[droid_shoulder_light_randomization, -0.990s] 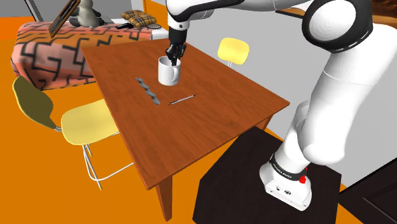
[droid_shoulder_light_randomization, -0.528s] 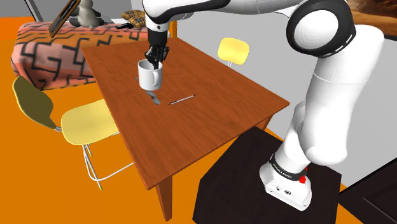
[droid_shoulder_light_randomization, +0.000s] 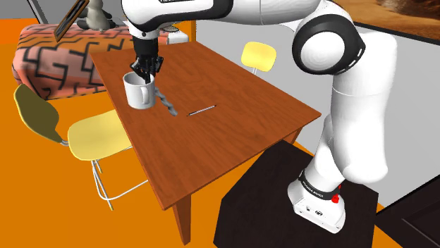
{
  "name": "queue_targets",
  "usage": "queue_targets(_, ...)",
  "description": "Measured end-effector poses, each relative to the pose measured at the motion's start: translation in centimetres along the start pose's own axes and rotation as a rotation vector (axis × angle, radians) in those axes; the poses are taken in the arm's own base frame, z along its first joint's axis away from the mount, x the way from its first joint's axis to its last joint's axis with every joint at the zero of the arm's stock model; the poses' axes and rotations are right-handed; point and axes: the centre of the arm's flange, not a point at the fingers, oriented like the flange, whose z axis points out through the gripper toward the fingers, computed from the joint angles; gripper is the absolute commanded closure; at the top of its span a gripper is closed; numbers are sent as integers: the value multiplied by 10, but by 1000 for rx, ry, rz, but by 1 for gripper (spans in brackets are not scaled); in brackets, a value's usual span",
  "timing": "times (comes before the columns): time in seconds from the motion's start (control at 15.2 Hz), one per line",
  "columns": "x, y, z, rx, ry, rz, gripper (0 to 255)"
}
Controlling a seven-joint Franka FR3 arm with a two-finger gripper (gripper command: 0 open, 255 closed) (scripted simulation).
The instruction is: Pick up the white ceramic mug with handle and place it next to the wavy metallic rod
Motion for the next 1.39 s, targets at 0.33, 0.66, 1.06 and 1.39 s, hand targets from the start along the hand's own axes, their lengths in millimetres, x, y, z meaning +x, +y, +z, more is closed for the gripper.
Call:
queue_targets(0.33, 15, -37, 10, 1, 0, 0, 255)
queue_targets(0.66, 13, -36, 37, 0, 0, 1, 255)
queue_targets(1.06, 10, -37, 68, 0, 0, 1, 255)
queue_targets(1.39, 7, -36, 96, 0, 0, 1, 255)
